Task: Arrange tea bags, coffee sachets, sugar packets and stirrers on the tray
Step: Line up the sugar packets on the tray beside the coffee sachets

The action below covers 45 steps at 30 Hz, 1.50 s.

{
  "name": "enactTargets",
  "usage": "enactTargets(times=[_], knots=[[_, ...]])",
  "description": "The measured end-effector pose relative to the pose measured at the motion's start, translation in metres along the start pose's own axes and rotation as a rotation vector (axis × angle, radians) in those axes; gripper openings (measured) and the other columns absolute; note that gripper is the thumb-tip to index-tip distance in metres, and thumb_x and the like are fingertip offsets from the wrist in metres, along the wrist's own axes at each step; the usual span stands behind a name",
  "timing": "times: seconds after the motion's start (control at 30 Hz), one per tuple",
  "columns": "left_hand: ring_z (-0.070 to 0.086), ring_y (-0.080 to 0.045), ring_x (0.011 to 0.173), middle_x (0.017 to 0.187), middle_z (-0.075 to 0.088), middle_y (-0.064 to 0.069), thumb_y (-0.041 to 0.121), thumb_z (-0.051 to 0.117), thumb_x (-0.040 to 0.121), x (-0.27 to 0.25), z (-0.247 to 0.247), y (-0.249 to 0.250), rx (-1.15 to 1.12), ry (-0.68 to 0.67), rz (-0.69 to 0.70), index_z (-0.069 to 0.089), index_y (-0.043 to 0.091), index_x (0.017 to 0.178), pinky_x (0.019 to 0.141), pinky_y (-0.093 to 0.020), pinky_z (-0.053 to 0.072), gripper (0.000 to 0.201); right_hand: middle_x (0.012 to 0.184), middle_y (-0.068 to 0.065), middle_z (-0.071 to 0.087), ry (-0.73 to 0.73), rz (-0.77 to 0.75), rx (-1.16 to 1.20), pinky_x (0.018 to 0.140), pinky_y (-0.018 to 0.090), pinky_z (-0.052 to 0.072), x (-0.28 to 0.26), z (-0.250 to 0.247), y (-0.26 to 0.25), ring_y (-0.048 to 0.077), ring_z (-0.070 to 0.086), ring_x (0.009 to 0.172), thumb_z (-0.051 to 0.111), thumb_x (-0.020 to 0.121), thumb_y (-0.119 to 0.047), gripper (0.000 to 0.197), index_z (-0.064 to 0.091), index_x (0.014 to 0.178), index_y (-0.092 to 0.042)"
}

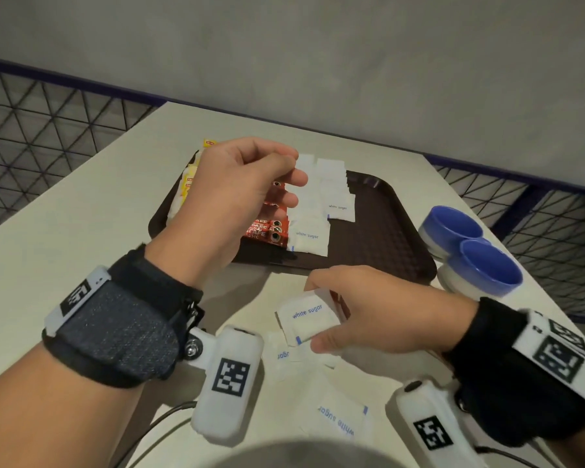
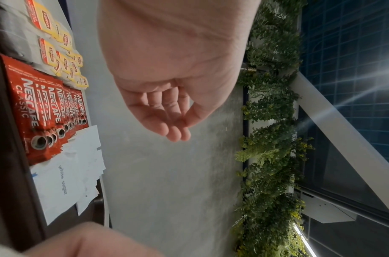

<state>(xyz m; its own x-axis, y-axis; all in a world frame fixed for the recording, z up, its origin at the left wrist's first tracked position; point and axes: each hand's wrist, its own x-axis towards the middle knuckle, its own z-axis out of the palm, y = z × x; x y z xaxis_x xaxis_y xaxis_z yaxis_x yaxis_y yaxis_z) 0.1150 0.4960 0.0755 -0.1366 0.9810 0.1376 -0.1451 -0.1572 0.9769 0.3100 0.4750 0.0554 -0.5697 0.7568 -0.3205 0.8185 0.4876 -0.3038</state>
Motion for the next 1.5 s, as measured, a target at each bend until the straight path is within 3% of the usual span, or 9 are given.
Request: enactTargets(times=[0.2, 0.4, 0.6, 0.77, 0.87, 1.1, 1.23, 1.4, 1.5], knots=[[0.066, -0.014, 0.059, 0.082, 0.078, -0.004, 0.010, 0.065, 0.098, 0.000, 0.001, -0.001, 0.024, -0.019, -0.019, 0.073, 0.012, 0.100, 0.054, -0.026, 0.054, 0.009, 0.091, -0.002, 0.072, 0.105, 0.023, 0.244, 0.074, 0.049, 0.059, 0.003, -0.002, 0.011, 0.016, 0.069, 0.079, 0.081, 0.083, -0.037, 0.023, 0.065, 0.093, -0.024], [0.066, -0.016, 0.061, 0.084, 0.079, -0.005, 0.011, 0.065, 0.098, -0.001, 0.001, -0.001, 0.038, -0.031, -0.029, 0.074, 0.011, 0.102, 0.055, -0.027, 0.053, 0.010, 0.096, -0.011, 0.071, 0.187, 0.040, 0.246, 0.079, 0.037, 0.058, -0.005, -0.008, 0.013, 0.006, 0.067, 0.088, 0.075, 0.088, -0.040, 0.015, 0.070, 0.098, -0.030], [0.068, -0.017, 0.070, 0.091, 0.078, -0.005, 0.031, 0.071, 0.095, -0.003, 0.006, 0.000, 0.056, -0.114, -0.102, 0.072, 0.008, 0.107, 0.060, -0.033, 0.055, 0.026, 0.098, 0.026, 0.070, 0.280, -0.113, 0.995, 0.051, 0.027, 0.047, -0.004, -0.030, 0.010, 0.033, 0.054, 0.073, 0.070, 0.085, -0.025, 0.027, 0.074, 0.108, -0.011], [0.076, -0.023, 0.081, 0.094, 0.076, -0.010, 0.033, 0.084, 0.079, -0.012, 0.016, -0.011, 0.174, -0.292, -0.110, 0.072, 0.013, 0.099, 0.064, -0.033, 0.061, 0.031, 0.090, 0.013, 0.070, 0.510, -0.121, 1.389, 0.045, 0.028, 0.040, 0.022, -0.025, 0.005, 0.020, 0.054, 0.063, 0.067, 0.088, -0.024, 0.030, 0.071, 0.114, -0.010], [0.074, -0.016, 0.073, 0.094, 0.075, -0.017, 0.007, 0.078, 0.088, -0.011, 0.017, -0.019, 0.181, -0.270, -0.104, 0.071, 0.013, 0.087, 0.065, -0.030, 0.062, 0.009, 0.092, 0.015, 0.072, 0.558, -0.108, 1.420, 0.043, 0.026, 0.043, 0.029, -0.017, 0.010, 0.018, 0.060, 0.062, 0.066, 0.092, -0.021, 0.030, 0.068, 0.118, -0.007], [0.073, -0.017, 0.076, 0.093, 0.079, -0.013, 0.011, 0.070, 0.090, -0.011, 0.021, -0.016, -0.011, -0.168, -0.142, 0.077, 0.005, 0.097, 0.061, -0.025, 0.059, 0.011, 0.074, 0.009, 0.058, 0.656, -0.039, 1.511, 0.043, 0.026, 0.039, 0.022, -0.017, 0.022, 0.016, 0.050, 0.055, 0.067, 0.092, -0.015, 0.005, 0.071, 0.090, -0.013], [0.077, -0.023, 0.077, 0.095, 0.080, -0.011, 0.010, 0.067, 0.094, -0.007, 0.020, -0.014, -0.105, -0.113, -0.189, 0.075, 0.005, 0.105, 0.058, -0.023, 0.059, 0.015, 0.070, 0.008, 0.047, 0.634, -0.058, 1.585, 0.044, 0.031, 0.037, 0.022, -0.014, 0.022, 0.020, 0.049, 0.054, 0.067, 0.087, -0.011, 0.015, 0.053, 0.081, -0.008], [0.072, -0.014, 0.065, 0.074, 0.075, -0.003, 0.006, 0.066, 0.095, -0.005, 0.020, -0.022, -0.066, -0.125, -0.179, 0.073, 0.005, 0.098, 0.056, -0.017, 0.056, 0.008, 0.072, 0.007, 0.047, 0.475, -0.203, 1.676, 0.048, 0.034, 0.037, 0.016, -0.013, 0.013, 0.026, 0.046, 0.058, 0.043, 0.089, -0.059, 0.048, 0.071, 0.081, -0.021], [0.066, -0.010, 0.058, 0.067, 0.071, -0.001, 0.005, 0.065, 0.095, -0.005, 0.020, -0.022, -0.034, -0.157, -0.182, 0.073, 0.008, 0.089, 0.056, -0.016, 0.054, 0.011, 0.065, 0.005, 0.053, 0.503, -0.164, 1.618, 0.048, 0.035, 0.037, 0.014, -0.013, 0.009, 0.025, 0.043, 0.057, 0.033, 0.099, -0.038, 0.052, 0.069, 0.064, -0.026]])
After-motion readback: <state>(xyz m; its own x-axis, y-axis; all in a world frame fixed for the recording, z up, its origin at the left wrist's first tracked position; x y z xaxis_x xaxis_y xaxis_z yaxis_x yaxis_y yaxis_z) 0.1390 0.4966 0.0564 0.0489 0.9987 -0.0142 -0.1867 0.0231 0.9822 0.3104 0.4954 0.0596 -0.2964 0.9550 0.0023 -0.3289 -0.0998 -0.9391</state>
